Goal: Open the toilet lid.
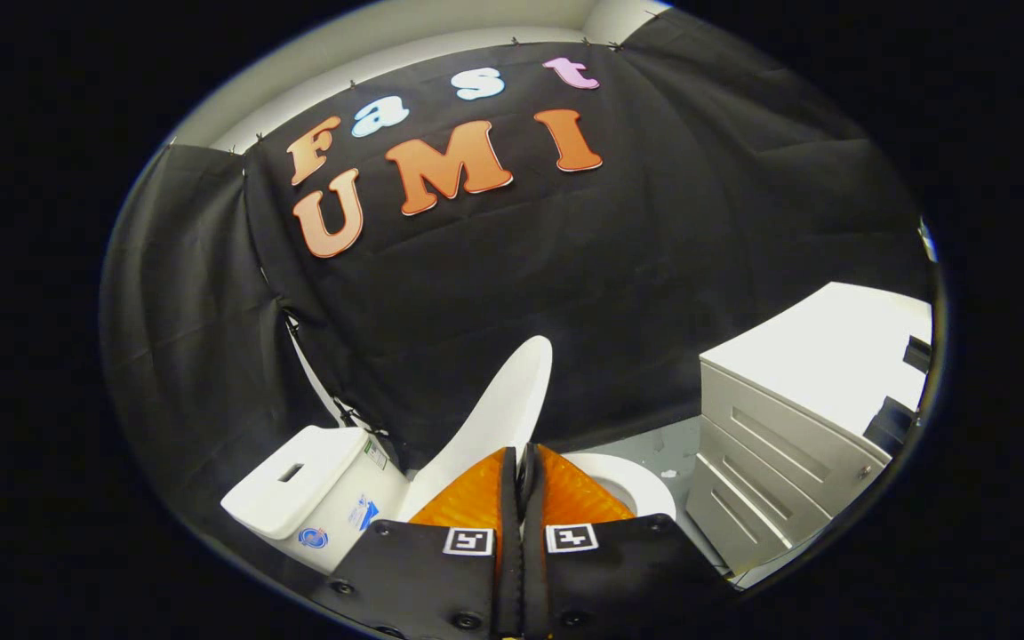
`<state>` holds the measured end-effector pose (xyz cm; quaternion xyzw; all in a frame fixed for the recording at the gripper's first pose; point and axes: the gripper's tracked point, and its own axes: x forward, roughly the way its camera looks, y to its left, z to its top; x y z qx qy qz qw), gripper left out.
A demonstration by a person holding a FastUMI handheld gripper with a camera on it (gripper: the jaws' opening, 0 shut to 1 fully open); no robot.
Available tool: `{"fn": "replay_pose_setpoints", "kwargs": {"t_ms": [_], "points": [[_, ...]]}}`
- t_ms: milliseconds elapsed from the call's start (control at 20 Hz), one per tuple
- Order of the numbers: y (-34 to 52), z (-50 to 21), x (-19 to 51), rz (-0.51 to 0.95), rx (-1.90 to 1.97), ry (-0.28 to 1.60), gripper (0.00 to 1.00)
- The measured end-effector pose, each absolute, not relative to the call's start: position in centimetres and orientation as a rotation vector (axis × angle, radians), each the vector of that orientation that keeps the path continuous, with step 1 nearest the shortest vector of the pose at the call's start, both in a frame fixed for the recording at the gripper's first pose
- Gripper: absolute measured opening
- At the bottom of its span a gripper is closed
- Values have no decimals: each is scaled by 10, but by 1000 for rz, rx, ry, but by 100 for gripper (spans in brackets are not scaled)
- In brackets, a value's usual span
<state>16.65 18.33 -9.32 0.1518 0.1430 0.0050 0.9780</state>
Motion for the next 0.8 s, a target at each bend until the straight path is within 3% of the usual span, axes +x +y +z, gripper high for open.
{"fn": "replay_pose_setpoints", "kwargs": {"t_ms": [800], "points": [[287,-17,181,78,147,237,8]]}}
